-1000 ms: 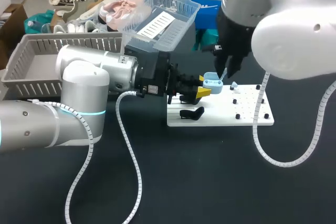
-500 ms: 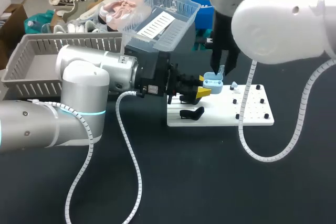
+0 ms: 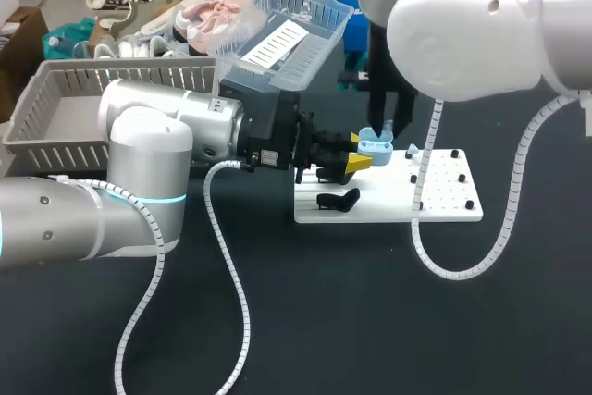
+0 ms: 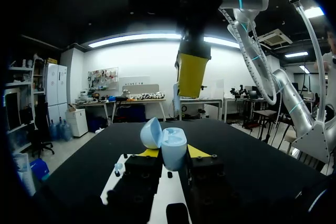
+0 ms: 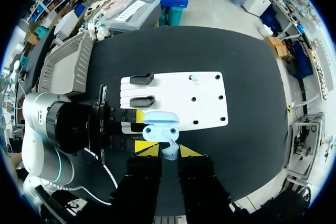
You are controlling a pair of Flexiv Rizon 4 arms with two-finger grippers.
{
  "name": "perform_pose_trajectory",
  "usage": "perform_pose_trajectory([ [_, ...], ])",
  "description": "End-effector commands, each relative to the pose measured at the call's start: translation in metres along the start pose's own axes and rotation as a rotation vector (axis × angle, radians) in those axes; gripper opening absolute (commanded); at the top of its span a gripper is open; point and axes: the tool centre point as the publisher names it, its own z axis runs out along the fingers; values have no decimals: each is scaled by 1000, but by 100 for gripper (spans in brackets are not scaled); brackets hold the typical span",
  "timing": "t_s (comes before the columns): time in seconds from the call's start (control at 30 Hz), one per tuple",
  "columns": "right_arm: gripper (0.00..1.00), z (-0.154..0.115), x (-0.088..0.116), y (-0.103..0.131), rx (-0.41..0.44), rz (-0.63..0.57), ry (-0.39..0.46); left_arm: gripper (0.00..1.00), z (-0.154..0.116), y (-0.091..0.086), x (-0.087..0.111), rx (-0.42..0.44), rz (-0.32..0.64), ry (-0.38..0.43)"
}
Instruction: Pick up each earbud case from the left stands, insert the matching earbuds, close the lid, and place the case in the box.
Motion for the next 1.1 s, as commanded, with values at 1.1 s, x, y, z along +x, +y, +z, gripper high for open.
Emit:
perform_pose_trajectory([
  [1.1, 0, 16, -6, 0, 33, -17, 51, 0, 0, 0, 0, -2, 0, 2],
])
